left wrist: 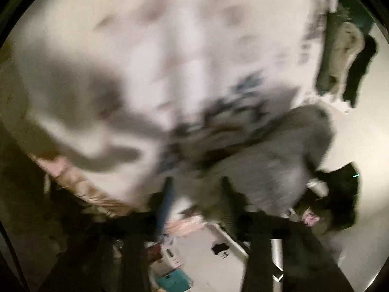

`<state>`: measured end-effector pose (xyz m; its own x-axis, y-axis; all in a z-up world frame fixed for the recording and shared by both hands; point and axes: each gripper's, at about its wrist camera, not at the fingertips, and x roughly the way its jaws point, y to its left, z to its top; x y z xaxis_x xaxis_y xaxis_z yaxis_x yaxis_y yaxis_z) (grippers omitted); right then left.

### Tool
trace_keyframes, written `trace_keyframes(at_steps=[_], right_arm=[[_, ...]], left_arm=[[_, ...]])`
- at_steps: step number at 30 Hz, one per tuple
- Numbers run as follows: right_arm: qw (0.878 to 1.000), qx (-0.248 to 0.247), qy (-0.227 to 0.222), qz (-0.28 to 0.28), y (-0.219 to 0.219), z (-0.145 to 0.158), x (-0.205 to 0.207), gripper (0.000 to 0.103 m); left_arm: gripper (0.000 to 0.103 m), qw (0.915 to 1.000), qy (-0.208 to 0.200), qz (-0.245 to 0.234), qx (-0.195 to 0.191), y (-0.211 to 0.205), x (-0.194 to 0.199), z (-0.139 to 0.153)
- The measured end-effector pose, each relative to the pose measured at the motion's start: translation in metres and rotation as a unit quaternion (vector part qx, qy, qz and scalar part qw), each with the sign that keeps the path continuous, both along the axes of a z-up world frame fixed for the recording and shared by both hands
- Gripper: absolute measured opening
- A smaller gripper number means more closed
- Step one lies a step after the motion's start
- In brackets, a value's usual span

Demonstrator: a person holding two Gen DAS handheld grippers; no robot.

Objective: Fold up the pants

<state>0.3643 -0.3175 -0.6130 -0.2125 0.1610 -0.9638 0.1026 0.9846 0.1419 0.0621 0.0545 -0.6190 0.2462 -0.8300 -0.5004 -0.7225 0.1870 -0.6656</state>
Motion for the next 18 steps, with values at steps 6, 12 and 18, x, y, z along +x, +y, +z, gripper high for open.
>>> trace_keyframes(at_steps=[6,12,18], right_arm=[[1.000,-0.015,-0.009,0.019,-0.011,0.006,-0.021,0.032],[0.999,-0.033,-0.027,0.026,-0.033,0.024,-0.034,0.029],[0.999,-0.040,-0.034,-0.003,-0.061,0.031,-0.036,0.028]], left_arm=[[0.083,0.9962,-0.039,-0.077,-0.012,-0.021,0.077,-0.006],[0.083,0.9760,-0.056,-0.210,-0.007,-0.072,0.109,-0.016],[0.044,0.9607,-0.049,-0.272,0.031,-0.083,0.067,-0.027]])
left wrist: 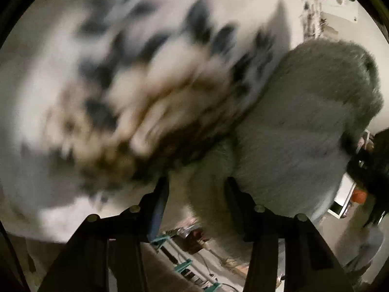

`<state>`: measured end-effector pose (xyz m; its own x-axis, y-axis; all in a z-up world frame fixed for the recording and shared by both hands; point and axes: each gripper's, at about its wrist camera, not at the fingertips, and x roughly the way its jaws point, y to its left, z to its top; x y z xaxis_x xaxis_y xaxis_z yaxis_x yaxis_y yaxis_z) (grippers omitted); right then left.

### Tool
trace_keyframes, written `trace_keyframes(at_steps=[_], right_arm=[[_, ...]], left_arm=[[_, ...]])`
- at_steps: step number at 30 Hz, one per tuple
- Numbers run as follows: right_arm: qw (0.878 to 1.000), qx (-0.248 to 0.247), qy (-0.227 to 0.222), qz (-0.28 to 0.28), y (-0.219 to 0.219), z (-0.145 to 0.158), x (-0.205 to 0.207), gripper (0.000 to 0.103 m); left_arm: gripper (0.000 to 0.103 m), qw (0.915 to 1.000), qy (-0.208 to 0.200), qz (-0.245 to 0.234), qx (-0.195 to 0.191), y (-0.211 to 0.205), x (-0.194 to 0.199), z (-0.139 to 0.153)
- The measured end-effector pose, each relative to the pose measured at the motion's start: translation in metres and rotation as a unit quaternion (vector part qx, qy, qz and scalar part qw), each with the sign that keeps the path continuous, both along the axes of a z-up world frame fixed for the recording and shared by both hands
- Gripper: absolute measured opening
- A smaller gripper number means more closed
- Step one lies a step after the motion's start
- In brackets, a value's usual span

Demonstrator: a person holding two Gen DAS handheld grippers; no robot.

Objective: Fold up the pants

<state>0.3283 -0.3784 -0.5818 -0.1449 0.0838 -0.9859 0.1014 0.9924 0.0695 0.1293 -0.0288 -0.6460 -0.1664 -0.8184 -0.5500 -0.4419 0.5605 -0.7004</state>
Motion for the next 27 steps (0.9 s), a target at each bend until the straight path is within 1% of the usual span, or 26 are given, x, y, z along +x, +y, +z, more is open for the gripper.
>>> trace_keyframes(at_steps=[1,2,4,5,7,8,9,10,12,13,14,15,16,17,18,20,21,22,23,25,26,27], right_arm=[[1.000,-0.007,-0.007,0.001,-0.001,0.000,0.001,0.027],[1.000,-0.008,-0.012,-0.001,-0.002,0.000,0.003,0.027],[1.000,0.004,-0.010,-0.013,-0.004,-0.004,0.010,0.027],[1.000,0.011,-0.008,-0.013,-0.004,-0.006,0.013,0.027],[1.000,0.014,-0.004,-0.001,0.003,-0.008,0.013,0.027],[1.000,0.015,-0.002,0.008,0.007,-0.009,0.013,0.027],[1.000,0.015,0.000,0.017,0.011,-0.010,0.011,0.027],[1.000,0.012,0.002,0.019,0.014,-0.011,0.010,0.027],[1.000,0.007,0.003,0.025,0.017,-0.010,0.011,0.027],[1.000,0.006,0.004,0.025,0.017,-0.010,0.012,0.028],[1.000,0.010,0.010,0.022,0.016,-0.011,0.012,0.028],[1.000,0.012,0.015,0.021,0.016,-0.013,0.012,0.028],[1.000,0.014,0.018,0.021,0.017,-0.014,0.013,0.028],[0.999,0.012,0.019,0.027,0.020,-0.015,0.014,0.028],[0.999,0.010,0.019,0.032,0.023,-0.016,0.014,0.028],[0.999,0.011,0.018,0.037,0.027,-0.017,0.015,0.028],[0.999,0.011,0.019,0.038,0.029,-0.018,0.015,0.028],[0.999,0.011,0.019,0.039,0.030,-0.019,0.015,0.028],[0.999,0.010,0.019,0.039,0.032,-0.021,0.015,0.028],[0.999,0.005,0.017,0.045,0.036,-0.023,0.014,0.028],[0.999,0.003,0.016,0.048,0.037,-0.024,0.015,0.028],[0.999,0.001,0.015,0.050,0.039,-0.025,0.015,0.028]], left_arm=[[0.042,0.9997,0.007,-0.019,0.013,-0.003,-0.014,-0.003],[0.042,0.9995,0.009,-0.026,0.013,-0.008,-0.020,-0.005],[0.042,0.9993,0.022,-0.029,0.000,-0.013,-0.042,-0.003],[0.042,0.9995,0.025,-0.020,0.003,-0.009,-0.048,0.001],[0.046,0.9992,0.009,0.039,0.000,0.007,-0.044,0.017],[0.048,0.9975,-0.005,0.070,0.005,0.018,-0.035,0.027],[0.060,0.9952,-0.025,0.095,0.003,0.030,-0.024,0.038],[0.070,0.9942,-0.040,0.100,0.000,0.033,-0.011,0.046],[0.072,0.9955,-0.062,0.072,-0.002,0.040,0.013,0.057],[0.074,0.9953,-0.073,0.060,-0.020,0.043,0.026,0.062],[0.077,0.9947,-0.083,0.054,-0.026,0.041,0.034,0.068],[0.084,0.9938,-0.101,0.038,-0.027,0.041,0.042,0.077],[0.088,0.9931,-0.112,0.025,-0.024,0.042,0.048,0.085],[0.089,0.9926,-0.120,0.013,-0.016,0.037,0.045,0.091],[0.094,0.9932,-0.116,0.005,-0.005,0.035,0.045,0.093],[0.094,0.9955,-0.094,0.009,0.001,0.030,0.049,0.094],[0.094,0.9964,-0.084,0.014,0.002,0.028,0.052,0.090],[0.094,0.9977,-0.065,0.016,0.010,0.020,0.053,0.091],[0.094,0.9990,-0.042,0.013,0.013,0.012,0.049,0.096],[0.094,0.9995,0.012,0.027,-0.014,0.003,0.046,0.084],[0.094,0.9979,0.043,0.039,-0.026,-0.001,0.043,0.076],[0.094,0.9961,0.068,0.050,-0.027,-0.002,0.039,0.070]])
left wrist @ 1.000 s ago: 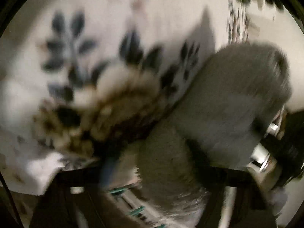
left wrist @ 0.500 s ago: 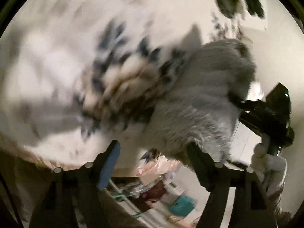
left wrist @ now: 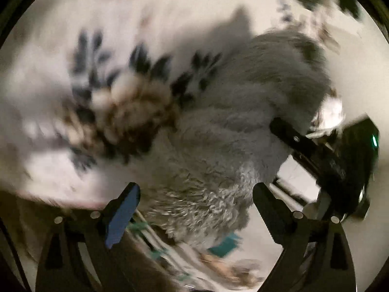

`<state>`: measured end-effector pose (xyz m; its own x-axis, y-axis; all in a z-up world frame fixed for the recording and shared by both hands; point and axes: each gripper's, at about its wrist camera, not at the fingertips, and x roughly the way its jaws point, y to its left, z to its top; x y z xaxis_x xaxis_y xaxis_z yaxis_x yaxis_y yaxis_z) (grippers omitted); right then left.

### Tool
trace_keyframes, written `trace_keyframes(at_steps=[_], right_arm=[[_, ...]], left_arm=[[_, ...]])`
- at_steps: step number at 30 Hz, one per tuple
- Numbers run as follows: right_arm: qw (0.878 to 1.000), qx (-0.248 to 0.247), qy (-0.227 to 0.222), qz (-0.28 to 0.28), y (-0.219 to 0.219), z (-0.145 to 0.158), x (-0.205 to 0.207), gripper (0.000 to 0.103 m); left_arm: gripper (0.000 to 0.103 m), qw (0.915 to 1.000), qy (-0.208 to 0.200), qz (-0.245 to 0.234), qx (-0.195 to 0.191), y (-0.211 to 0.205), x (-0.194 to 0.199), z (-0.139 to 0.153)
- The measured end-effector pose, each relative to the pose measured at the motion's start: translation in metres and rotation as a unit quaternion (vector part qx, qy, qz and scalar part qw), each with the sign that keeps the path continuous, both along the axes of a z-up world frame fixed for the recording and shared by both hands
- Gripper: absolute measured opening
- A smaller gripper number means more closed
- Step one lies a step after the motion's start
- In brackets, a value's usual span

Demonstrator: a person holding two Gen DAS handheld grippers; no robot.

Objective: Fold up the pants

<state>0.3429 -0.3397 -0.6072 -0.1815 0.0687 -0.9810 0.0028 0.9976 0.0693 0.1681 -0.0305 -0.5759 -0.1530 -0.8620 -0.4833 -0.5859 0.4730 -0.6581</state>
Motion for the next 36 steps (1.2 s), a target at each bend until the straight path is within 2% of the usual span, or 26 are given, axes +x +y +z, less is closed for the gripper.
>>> trace_keyframes(at_steps=[4,5,7,9,12,15,18,19,22,23,24,25,28,30,33,36], right_arm=[[1.000,-0.001,-0.001,0.006,0.009,-0.003,-0.001,0.028],[1.000,-0.001,-0.001,0.011,0.013,-0.005,-0.002,0.029],[1.000,-0.002,0.000,0.023,0.021,-0.007,-0.007,0.029],[0.999,-0.008,-0.004,0.031,0.025,-0.009,-0.013,0.029],[1.000,-0.009,-0.015,0.025,0.026,-0.007,-0.019,0.031],[0.999,0.015,-0.009,0.030,0.032,0.001,-0.021,0.043],[0.997,0.013,-0.027,0.075,0.054,0.008,-0.024,0.077],[0.997,0.017,-0.021,0.079,0.062,0.002,-0.026,0.090],[0.994,-0.017,0.050,0.094,0.083,-0.041,-0.032,0.090],[0.994,-0.033,0.047,0.094,0.086,-0.051,-0.034,0.088],[0.994,-0.047,0.034,0.088,0.087,-0.060,-0.034,0.081],[0.995,-0.058,0.031,0.081,0.084,-0.063,-0.032,0.059],[1.000,-0.015,0.024,-0.010,0.056,-0.050,-0.024,0.049],[0.997,0.017,0.026,-0.077,0.033,-0.039,-0.025,0.045],[0.994,0.029,0.020,-0.108,0.021,-0.034,-0.028,0.043],[0.993,0.030,0.015,-0.116,0.016,-0.031,-0.031,0.042]], left_arm=[[0.094,0.9976,0.066,0.001,0.018,-0.007,-0.015,-0.031],[0.089,0.9972,0.072,0.009,0.018,-0.006,-0.019,-0.034],[0.047,0.9980,0.056,0.024,0.018,-0.001,-0.022,-0.037],[0.034,0.9988,0.027,0.006,0.039,0.003,-0.019,-0.032],[0.033,0.9982,0.022,-0.010,0.055,0.011,-0.021,-0.028],[0.033,0.9973,0.013,-0.018,0.069,0.018,-0.025,-0.026],[0.033,0.9971,0.007,-0.021,0.073,0.014,-0.031,-0.028],[0.033,0.9970,0.006,-0.021,0.075,0.011,-0.032,-0.030],[0.032,0.9963,-0.008,-0.025,0.082,0.001,-0.034,-0.029],[0.032,0.9959,-0.012,-0.023,0.087,-0.001,-0.037,-0.028],[0.032,0.9959,-0.012,-0.018,0.087,0.000,-0.039,-0.028],[0.032,0.9958,-0.013,-0.011,0.090,0.003,-0.043,-0.031],[0.032,0.9959,-0.005,0.030,0.086,0.016,-0.057,-0.039],[0.032,0.9948,0.015,0.069,0.073,0.024,-0.069,-0.047],[0.032,0.9943,0.020,0.093,0.048,0.019,-0.083,-0.050],[0.032,0.9932,0.033,0.108,0.028,0.012,-0.104,-0.058]])
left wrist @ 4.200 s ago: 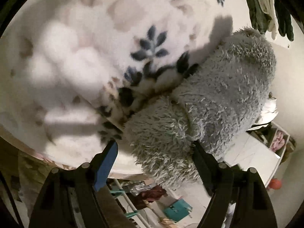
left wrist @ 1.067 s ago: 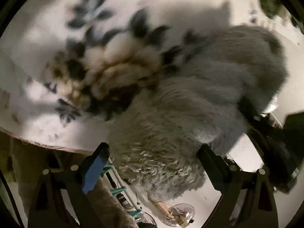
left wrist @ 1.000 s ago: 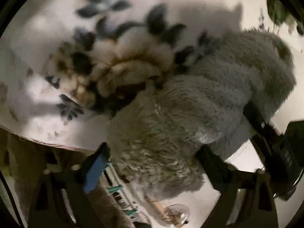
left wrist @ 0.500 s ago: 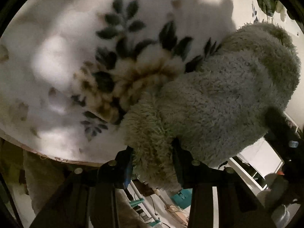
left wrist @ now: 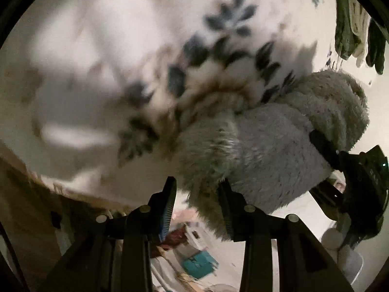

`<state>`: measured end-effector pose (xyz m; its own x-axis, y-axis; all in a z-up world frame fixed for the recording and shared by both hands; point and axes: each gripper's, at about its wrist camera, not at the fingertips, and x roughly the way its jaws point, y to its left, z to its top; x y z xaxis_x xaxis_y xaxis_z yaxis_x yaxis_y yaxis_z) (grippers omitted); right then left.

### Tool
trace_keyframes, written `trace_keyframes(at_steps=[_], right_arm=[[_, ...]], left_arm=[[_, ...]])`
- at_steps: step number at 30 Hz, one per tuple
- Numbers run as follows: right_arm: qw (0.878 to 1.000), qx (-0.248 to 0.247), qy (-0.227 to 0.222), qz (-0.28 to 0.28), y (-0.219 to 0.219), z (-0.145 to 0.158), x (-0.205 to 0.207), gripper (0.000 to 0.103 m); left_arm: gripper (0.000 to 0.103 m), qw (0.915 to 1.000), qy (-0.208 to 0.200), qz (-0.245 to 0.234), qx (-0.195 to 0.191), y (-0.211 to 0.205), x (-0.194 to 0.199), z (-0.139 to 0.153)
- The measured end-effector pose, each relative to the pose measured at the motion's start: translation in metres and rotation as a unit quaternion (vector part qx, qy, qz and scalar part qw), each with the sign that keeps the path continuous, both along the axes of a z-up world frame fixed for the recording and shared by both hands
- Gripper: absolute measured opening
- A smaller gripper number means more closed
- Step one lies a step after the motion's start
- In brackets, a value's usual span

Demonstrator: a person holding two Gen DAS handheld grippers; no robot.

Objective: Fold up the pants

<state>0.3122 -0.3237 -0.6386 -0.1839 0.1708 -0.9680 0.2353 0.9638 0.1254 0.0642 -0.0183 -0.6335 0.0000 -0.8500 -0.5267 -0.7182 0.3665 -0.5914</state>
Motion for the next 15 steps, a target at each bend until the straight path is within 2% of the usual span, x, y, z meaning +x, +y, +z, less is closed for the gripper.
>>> trace_keyframes(at_steps=[1,2,4,5,6,8,9,10,12,14,15], right_arm=[[1.000,0.001,-0.001,-0.003,-0.006,0.001,-0.002,0.039],[1.000,-0.004,-0.015,-0.008,-0.010,0.007,-0.002,0.039],[0.999,-0.001,-0.033,-0.018,-0.021,0.019,-0.001,0.038],[0.999,0.007,-0.029,-0.020,-0.023,0.023,0.001,0.038],[0.999,0.012,-0.026,-0.021,-0.025,0.025,-0.004,0.038],[1.000,0.006,-0.023,0.003,-0.026,0.028,-0.008,0.038],[1.000,0.003,-0.022,0.012,-0.025,0.028,-0.010,0.038],[1.000,0.000,-0.021,0.021,-0.022,0.029,-0.013,0.038],[0.999,-0.006,-0.023,0.036,-0.016,0.032,-0.015,0.038],[0.998,-0.017,-0.028,0.056,-0.009,0.034,-0.015,0.038],[0.997,-0.022,-0.031,0.061,-0.012,0.036,-0.012,0.038]], left_arm=[[0.022,0.9998,0.017,-0.007,0.009,0.002,-0.011,-0.005],[0.020,0.9993,0.029,-0.014,0.018,0.007,-0.018,-0.008],[0.019,0.9971,0.071,-0.008,0.026,0.016,-0.043,-0.020],[0.020,0.9966,0.079,0.009,0.020,0.022,-0.050,-0.018],[0.024,0.9967,0.076,0.028,0.006,0.029,-0.051,-0.013],[0.042,0.9964,0.052,0.064,-0.016,0.037,-0.039,0.004],[0.070,0.9964,0.040,0.072,-0.019,0.039,-0.029,0.011],[0.086,0.9967,0.025,0.073,-0.023,0.040,-0.015,0.017],[0.086,0.9985,-0.005,0.053,-0.015,0.039,0.022,0.023],[0.086,0.9997,-0.022,-0.004,-0.014,0.020,0.058,0.022],[0.086,0.9983,-0.030,-0.047,-0.014,0.005,0.071,0.020]])
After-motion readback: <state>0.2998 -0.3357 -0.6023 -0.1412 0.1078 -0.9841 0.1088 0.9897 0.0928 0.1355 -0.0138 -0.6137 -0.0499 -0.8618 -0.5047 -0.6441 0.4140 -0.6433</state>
